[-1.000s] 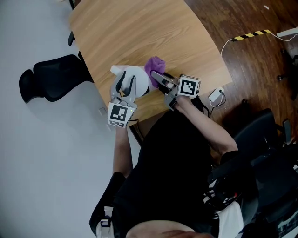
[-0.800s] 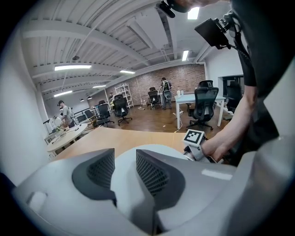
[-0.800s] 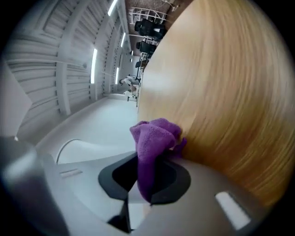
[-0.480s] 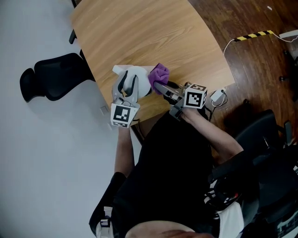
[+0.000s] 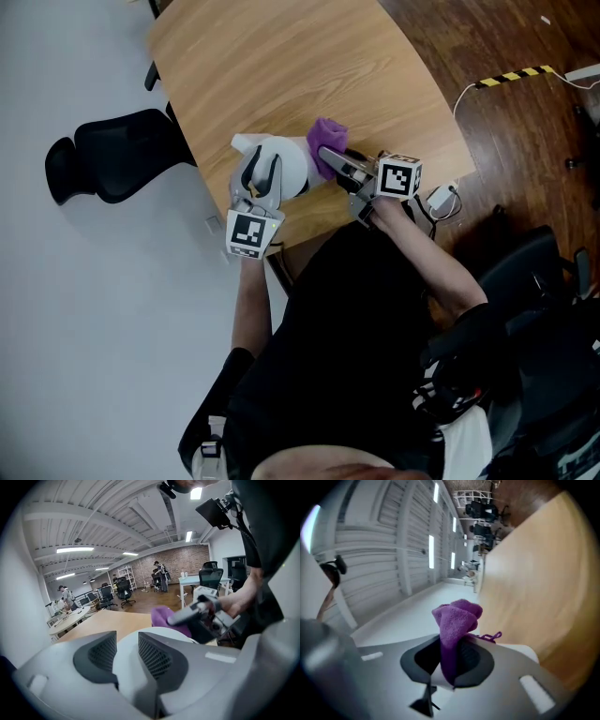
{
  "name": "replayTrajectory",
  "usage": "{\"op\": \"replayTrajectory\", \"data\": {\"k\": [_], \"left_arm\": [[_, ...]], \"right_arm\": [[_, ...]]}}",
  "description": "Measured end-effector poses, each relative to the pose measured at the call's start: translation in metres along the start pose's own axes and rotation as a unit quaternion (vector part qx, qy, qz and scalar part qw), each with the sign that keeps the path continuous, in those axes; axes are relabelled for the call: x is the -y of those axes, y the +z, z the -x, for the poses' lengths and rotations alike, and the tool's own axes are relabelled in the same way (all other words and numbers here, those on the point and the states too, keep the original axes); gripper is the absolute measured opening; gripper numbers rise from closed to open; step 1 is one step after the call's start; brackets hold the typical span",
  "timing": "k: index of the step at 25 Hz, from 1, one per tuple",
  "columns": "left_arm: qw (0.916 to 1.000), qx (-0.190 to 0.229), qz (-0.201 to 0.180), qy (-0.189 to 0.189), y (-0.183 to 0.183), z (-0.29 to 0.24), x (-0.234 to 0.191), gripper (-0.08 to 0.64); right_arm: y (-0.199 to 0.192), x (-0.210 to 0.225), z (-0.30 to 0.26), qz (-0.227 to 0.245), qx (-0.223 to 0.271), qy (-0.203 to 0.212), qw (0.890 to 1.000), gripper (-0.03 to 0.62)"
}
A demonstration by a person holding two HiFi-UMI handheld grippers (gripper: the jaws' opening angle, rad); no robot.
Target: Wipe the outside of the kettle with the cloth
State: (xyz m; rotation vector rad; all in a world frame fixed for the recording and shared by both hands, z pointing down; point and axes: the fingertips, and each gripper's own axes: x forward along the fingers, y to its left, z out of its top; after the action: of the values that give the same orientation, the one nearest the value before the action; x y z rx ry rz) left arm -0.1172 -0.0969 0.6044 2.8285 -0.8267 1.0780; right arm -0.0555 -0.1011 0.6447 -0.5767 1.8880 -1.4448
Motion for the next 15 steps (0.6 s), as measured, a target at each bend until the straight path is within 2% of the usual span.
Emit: {"op": "replayTrajectory", "data": {"k": [1,2,4,5,7,9,10,12,15], "left_arm": [[0.9998,0.016,-0.010,0.001,0.001,-0.001,-0.001,0.011],[0.9992,0.034,-0.022,0.002,0.002,-0.003,-0.003,0.011],[0.9971,0.065,-0.040,0.001,0.004,-0.004,-0.005,0.011],[0.9958,0.079,-0.048,-0.001,0.005,-0.005,-0.005,0.011],[0.9949,0.085,-0.054,-0.005,0.006,-0.006,-0.005,0.011],[0.9949,0.083,-0.056,-0.005,0.005,-0.005,-0.007,0.011],[0.9947,0.084,-0.058,-0.007,0.003,-0.005,-0.008,0.011],[0.9929,0.092,-0.072,-0.021,-0.001,-0.006,-0.012,0.012],[0.9859,0.106,-0.107,-0.073,-0.004,-0.008,-0.023,0.012]], "right_arm": [[0.010,-0.028,-0.008,0.017,0.005,0.033,0.999,0.048],[0.013,-0.042,-0.016,0.028,0.000,0.047,0.998,0.048],[0.008,-0.031,-0.029,0.019,-0.017,0.042,0.999,0.054],[0.004,-0.010,-0.031,0.006,-0.021,0.024,0.999,0.052],[-0.009,0.053,-0.024,-0.006,-0.043,-0.054,0.998,0.051],[-0.033,0.131,-0.008,-0.031,-0.079,-0.148,0.985,0.051],[-0.044,0.161,0.001,-0.055,-0.090,-0.179,0.978,0.051],[-0.057,0.187,0.009,-0.085,-0.096,-0.199,0.972,0.051],[-0.068,0.181,0.006,-0.052,-0.122,-0.206,0.969,0.051]]}}
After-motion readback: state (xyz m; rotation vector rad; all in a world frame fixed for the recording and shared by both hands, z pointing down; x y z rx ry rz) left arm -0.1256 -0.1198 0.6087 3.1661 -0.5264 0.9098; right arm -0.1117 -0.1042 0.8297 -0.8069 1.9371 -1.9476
